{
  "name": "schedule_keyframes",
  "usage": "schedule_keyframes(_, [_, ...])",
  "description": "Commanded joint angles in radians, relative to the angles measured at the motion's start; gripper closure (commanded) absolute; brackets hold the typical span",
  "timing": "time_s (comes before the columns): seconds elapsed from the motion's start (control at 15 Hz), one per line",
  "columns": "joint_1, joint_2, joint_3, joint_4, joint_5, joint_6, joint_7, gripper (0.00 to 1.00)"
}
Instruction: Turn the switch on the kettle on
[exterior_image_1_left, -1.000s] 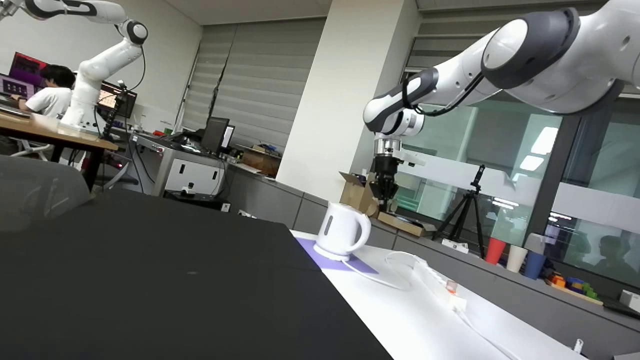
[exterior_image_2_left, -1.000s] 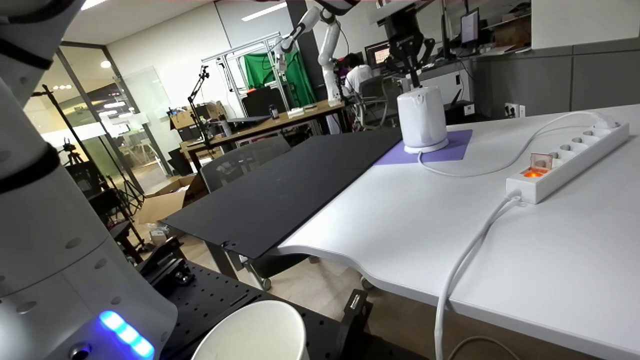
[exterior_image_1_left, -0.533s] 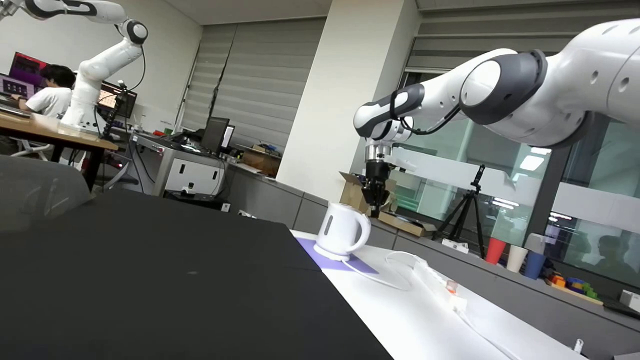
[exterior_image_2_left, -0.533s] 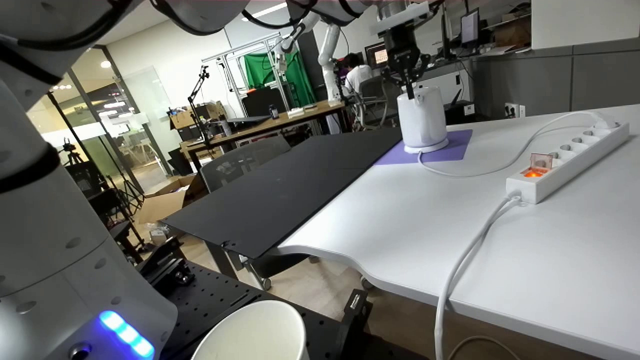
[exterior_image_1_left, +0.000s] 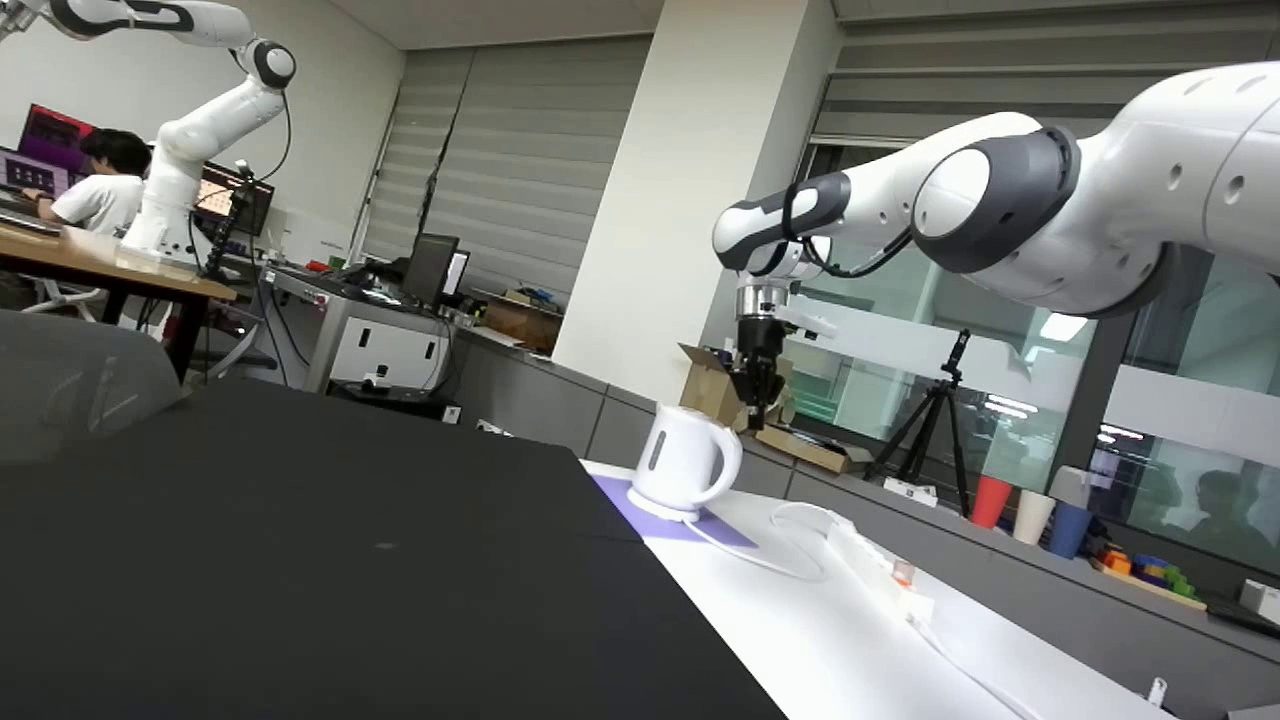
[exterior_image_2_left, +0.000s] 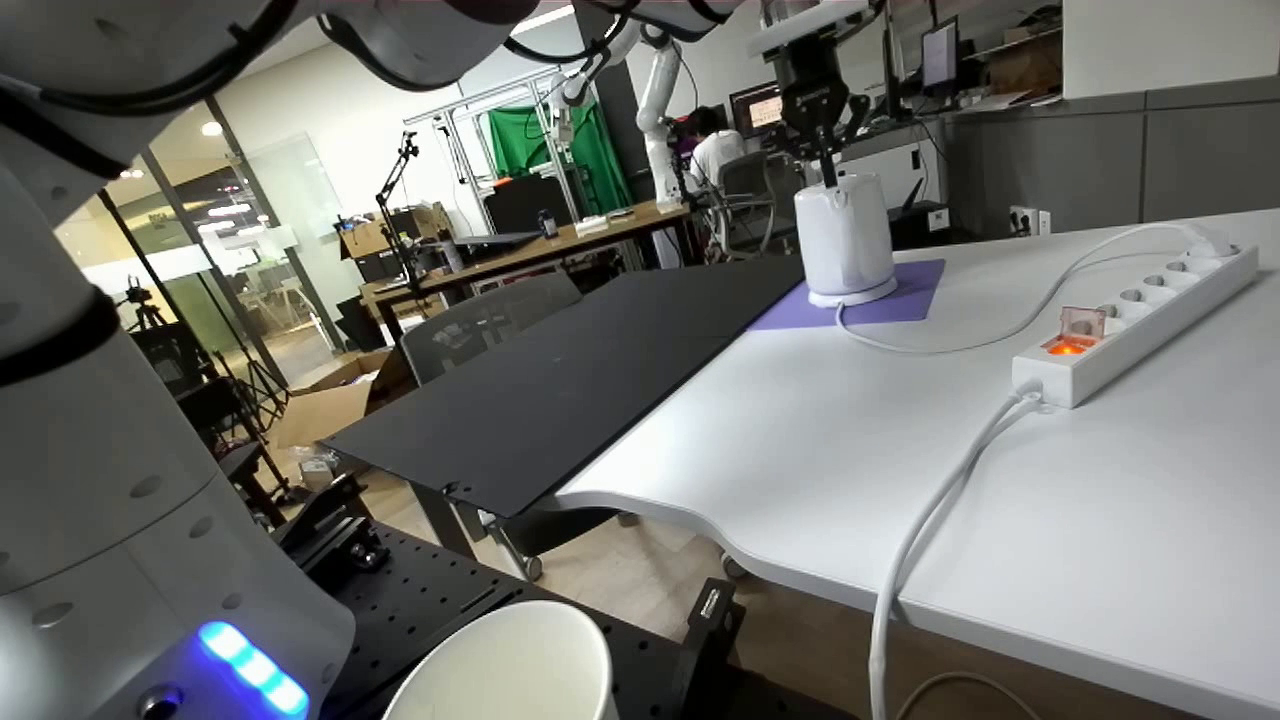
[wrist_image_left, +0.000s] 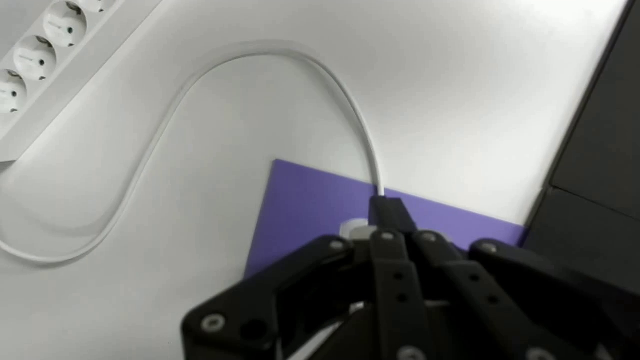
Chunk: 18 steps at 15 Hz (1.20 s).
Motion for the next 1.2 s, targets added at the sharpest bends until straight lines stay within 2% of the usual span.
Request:
schedule_keyframes(0.0, [-0.015, 0.029, -0.006, 0.079, -0.002, -0.022, -0.018, 1.0])
schedule_keyframes(0.53, [-0.023, 0.038, 0.003, 0.083, 0.006, -0.009, -0.024, 1.0])
schedule_keyframes(1.13, [-0.013, 0.059, 0.01, 0.086, 0.013, 0.057, -0.021, 1.0])
